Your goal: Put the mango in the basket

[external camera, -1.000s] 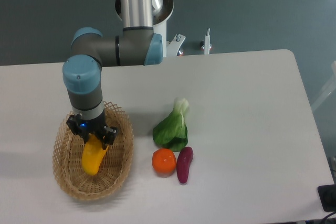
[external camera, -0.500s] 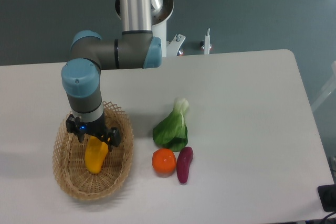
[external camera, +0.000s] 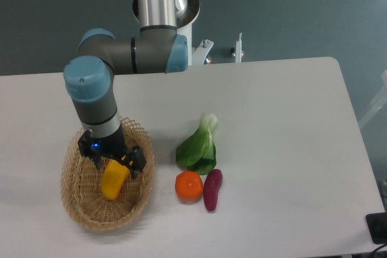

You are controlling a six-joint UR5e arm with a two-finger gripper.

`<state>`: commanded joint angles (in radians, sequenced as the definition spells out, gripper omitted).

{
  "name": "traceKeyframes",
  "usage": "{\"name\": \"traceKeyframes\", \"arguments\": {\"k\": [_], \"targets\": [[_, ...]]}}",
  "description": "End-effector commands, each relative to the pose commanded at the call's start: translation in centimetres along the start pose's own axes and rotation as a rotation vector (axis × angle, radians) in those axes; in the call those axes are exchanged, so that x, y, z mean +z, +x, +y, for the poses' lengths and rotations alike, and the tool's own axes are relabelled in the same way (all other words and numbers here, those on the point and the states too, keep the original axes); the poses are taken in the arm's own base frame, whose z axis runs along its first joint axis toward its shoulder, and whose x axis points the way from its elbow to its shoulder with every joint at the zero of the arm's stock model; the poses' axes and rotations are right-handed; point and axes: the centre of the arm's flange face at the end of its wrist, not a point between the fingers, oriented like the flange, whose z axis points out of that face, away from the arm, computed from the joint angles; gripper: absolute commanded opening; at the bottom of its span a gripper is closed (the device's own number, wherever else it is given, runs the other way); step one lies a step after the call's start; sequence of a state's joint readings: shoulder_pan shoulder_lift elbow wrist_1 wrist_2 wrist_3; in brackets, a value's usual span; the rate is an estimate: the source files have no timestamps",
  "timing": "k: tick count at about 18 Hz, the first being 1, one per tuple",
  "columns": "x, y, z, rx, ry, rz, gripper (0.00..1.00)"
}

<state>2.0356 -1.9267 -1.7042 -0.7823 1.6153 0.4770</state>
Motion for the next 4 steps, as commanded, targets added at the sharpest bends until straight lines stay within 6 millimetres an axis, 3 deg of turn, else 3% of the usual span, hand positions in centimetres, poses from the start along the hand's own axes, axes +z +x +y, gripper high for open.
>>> {"name": "traceKeyframes", "arguments": {"k": [4], "targets": [[-0.27, -0.08, 0.12, 0.055, 0.002, -0.003, 1.0]]}}
